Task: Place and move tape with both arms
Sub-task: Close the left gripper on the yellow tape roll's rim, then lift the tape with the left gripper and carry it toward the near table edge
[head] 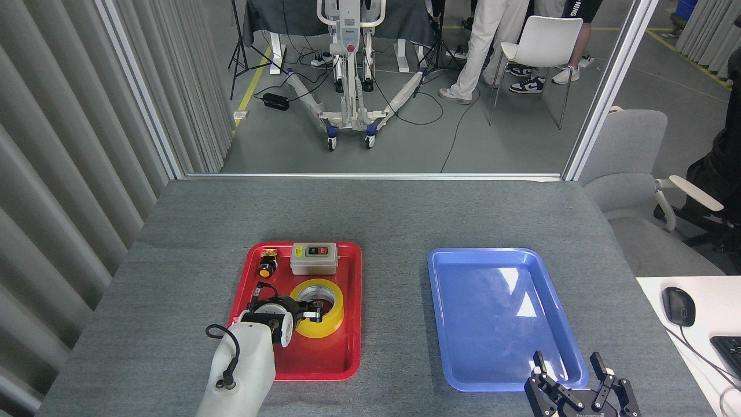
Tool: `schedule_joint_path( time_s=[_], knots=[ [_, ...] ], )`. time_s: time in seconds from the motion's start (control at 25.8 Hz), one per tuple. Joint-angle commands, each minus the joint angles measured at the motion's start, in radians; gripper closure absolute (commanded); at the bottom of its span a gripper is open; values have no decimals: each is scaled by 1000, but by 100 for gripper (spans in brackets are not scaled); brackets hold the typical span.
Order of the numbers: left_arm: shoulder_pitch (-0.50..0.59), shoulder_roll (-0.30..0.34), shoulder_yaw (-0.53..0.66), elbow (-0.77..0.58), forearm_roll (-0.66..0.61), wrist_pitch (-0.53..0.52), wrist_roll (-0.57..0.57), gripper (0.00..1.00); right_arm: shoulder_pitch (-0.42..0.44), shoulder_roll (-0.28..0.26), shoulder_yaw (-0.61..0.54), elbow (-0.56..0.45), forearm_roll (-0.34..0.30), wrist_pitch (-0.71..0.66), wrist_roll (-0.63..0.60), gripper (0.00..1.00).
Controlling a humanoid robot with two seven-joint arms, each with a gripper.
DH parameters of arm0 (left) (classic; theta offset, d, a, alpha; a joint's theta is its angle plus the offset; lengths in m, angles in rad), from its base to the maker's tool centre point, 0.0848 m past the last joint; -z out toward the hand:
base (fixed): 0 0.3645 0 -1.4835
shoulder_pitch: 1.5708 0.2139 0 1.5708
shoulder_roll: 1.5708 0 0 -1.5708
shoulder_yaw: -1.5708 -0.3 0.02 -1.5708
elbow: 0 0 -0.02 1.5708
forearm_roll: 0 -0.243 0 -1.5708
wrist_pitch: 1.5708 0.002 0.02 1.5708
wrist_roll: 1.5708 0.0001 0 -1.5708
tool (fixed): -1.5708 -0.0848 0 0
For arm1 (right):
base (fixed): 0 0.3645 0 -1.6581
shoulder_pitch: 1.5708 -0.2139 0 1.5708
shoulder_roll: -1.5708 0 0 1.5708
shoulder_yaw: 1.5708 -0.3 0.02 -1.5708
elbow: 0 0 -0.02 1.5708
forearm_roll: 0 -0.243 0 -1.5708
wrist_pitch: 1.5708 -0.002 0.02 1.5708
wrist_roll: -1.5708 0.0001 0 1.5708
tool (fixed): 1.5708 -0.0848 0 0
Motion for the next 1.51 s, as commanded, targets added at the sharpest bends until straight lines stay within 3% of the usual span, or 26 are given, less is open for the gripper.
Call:
schedule_joint_path(
  time_s=[0.0, 0.23, 1.47],
  knots=[
    [-2, 0, -2, 3, 0, 1, 0, 46, 2, 4, 0, 0, 2, 0, 4, 0],
    [-6, 0, -7, 3, 0, 1, 0, 46, 2, 5, 0, 0, 2, 0, 4, 0],
    [-8, 18, -4, -12, 103, 2, -3, 74, 2, 25, 0, 0, 17, 0, 4, 0]
  ],
)
